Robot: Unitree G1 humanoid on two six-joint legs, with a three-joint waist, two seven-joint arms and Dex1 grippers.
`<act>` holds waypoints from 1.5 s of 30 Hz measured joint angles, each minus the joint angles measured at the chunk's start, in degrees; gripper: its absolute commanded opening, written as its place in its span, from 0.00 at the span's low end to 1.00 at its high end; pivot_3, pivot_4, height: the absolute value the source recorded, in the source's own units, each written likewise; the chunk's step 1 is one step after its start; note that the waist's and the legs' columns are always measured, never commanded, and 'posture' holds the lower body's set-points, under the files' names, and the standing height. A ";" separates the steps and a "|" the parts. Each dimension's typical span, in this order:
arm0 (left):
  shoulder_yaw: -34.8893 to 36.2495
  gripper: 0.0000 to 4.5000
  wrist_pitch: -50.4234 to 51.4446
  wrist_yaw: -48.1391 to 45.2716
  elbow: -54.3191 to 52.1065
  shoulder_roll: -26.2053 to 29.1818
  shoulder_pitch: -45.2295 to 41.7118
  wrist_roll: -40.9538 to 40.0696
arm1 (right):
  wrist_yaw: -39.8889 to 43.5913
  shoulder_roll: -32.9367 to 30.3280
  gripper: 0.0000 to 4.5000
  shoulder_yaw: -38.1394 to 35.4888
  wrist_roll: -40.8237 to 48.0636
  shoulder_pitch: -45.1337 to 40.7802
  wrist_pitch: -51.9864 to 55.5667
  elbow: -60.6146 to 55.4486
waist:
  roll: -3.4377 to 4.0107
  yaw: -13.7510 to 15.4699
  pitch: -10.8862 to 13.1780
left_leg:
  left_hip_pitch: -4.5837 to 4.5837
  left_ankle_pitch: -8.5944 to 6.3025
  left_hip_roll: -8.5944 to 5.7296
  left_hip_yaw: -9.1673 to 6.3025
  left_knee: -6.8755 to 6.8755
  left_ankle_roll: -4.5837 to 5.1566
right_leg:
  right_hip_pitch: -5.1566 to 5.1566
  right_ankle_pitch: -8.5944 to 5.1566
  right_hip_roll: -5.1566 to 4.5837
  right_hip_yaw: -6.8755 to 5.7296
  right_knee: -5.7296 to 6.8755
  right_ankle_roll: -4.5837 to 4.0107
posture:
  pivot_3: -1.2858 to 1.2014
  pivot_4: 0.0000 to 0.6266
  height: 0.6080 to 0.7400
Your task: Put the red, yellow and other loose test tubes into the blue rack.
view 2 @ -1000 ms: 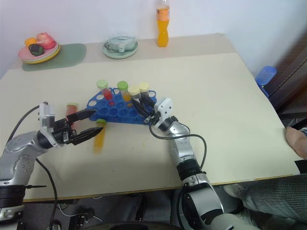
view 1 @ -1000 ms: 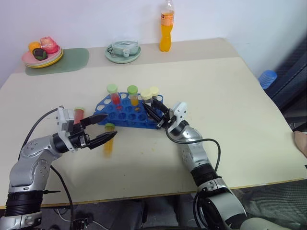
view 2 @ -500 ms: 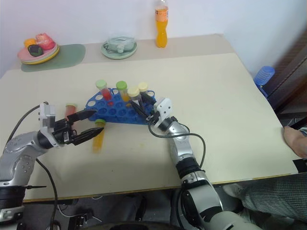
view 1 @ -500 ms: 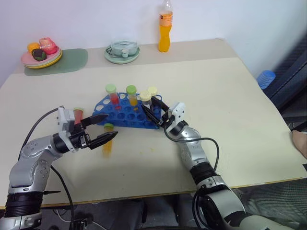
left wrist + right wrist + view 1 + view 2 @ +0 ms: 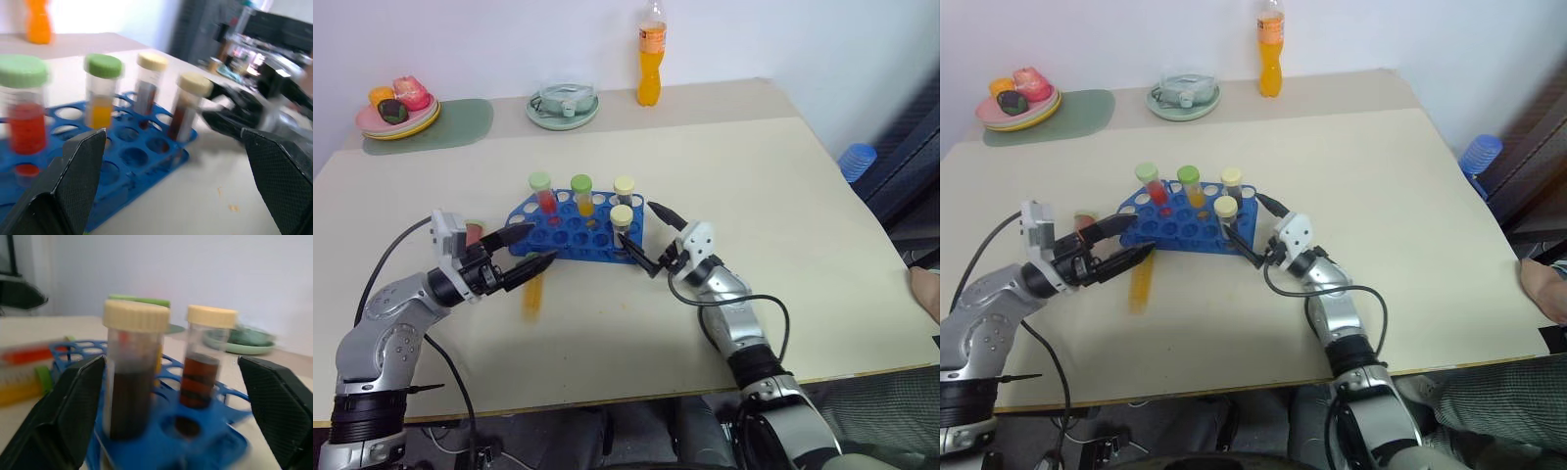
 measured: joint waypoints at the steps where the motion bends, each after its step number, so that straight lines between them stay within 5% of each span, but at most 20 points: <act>1: 0.57 1.00 1.20 2.01 -1.98 -0.02 1.30 -0.30 | 0.64 -1.37 0.98 0.13 0.32 1.67 1.80 -2.72 | 0.00 0.05 0.00 | 0.00 -0.01 0.01 0.01 0.00 0.00 | 0.00 0.00 0.00 0.00 0.00 0.00 | 0.52 0.24 1.00; 6: 4.38 1.00 12.40 15.77 -11.55 0.18 8.15 -5.42 | 5.63 -12.58 0.98 -0.13 3.89 11.37 13.14 -18.28 | -0.01 0.48 0.02 | -0.04 -0.05 0.03 0.07 0.04 0.04 | 0.01 0.00 0.00 0.03 -0.04 0.00 | 0.52 0.24 1.00; 13: 10.80 1.00 31.48 42.65 -21.38 3.27 7.72 -14.29 | 9.84 -22.60 0.98 -4.28 9.61 13.99 22.45 -28.74 | -0.03 0.94 0.02 | 0.09 -0.05 0.06 0.14 0.05 0.03 | 0.11 -0.01 -0.01 0.04 -0.02 0.00 | 0.52 0.24 1.00; 18: 10.98 1.00 43.08 69.22 -18.25 9.32 1.60 -36.95 | 11.41 -23.92 0.98 -5.61 11.33 10.97 24.78 -29.46 | -0.09 1.68 0.05 | 0.13 -0.06 0.07 0.16 0.06 0.01 | 0.12 0.00 -0.01 0.05 0.00 0.00 | 0.52 0.24 1.00; 22: 3.53 1.00 38.08 86.11 -14.39 18.37 0.94 -57.21 | 13.75 -24.92 0.98 -5.64 11.89 9.17 25.09 -29.49 | -0.09 1.84 0.07 | 0.13 -0.08 0.07 0.20 0.04 0.00 | 0.12 -0.01 -0.02 0.09 -0.03 0.00 | 0.52 0.24 1.00; 26: -5.67 1.00 32.19 95.78 -12.28 22.40 -3.69 -66.79 | 16.96 -25.67 0.98 -5.62 13.46 9.52 25.08 -29.75 | -0.08 2.11 0.07 | 0.14 -0.08 0.07 0.22 0.04 -0.01 | 0.14 -0.01 -0.02 0.10 -0.04 -0.01 | 0.52 0.24 1.00; 34: -17.20 1.00 29.92 106.35 -4.79 18.48 -14.86 -68.44 | 23.73 -28.92 0.98 -5.75 16.16 13.04 25.15 -32.99 | -0.07 2.56 0.07 | 0.17 -0.08 0.09 0.35 0.04 -0.01 | 0.09 0.00 0.01 0.18 -0.02 -0.01 | 0.52 0.24 1.00; 45: -19.93 1.00 34.08 120.95 9.68 4.71 -26.51 -68.49 | 22.79 -29.54 0.98 -5.94 16.02 13.15 25.16 -34.56 | -0.16 3.30 0.05 | 0.16 -0.08 0.08 0.38 0.14 -0.01 | 0.10 0.01 0.01 0.20 0.00 0.01 | 0.52 0.24 1.00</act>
